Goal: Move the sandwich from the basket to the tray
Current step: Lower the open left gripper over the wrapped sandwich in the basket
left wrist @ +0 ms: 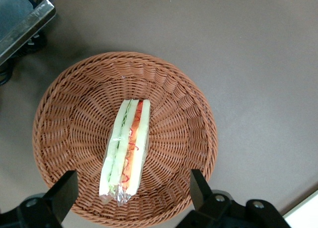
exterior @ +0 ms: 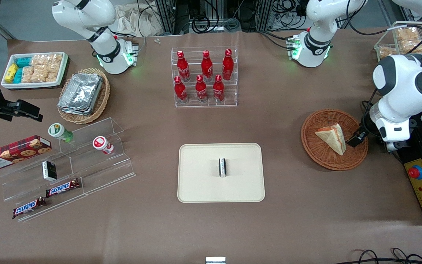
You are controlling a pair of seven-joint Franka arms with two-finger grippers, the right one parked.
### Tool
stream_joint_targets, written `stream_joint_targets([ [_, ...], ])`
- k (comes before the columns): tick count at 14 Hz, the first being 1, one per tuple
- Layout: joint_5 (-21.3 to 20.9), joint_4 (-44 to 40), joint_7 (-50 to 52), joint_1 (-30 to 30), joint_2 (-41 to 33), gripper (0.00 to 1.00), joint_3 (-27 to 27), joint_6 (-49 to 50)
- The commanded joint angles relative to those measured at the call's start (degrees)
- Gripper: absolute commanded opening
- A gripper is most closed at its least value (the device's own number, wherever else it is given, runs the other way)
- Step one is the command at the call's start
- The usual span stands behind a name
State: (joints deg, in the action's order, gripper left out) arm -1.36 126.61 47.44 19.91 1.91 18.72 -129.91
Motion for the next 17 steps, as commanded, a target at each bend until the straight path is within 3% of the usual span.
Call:
stream_joint_targets([
  [1,0.3,3.6,1.2,0.0,-0.9,1.00,-0.1,-4.3],
  [17,0.5,18.1,4.1,-0.1,2.7,1.00,0.4,-27.5],
])
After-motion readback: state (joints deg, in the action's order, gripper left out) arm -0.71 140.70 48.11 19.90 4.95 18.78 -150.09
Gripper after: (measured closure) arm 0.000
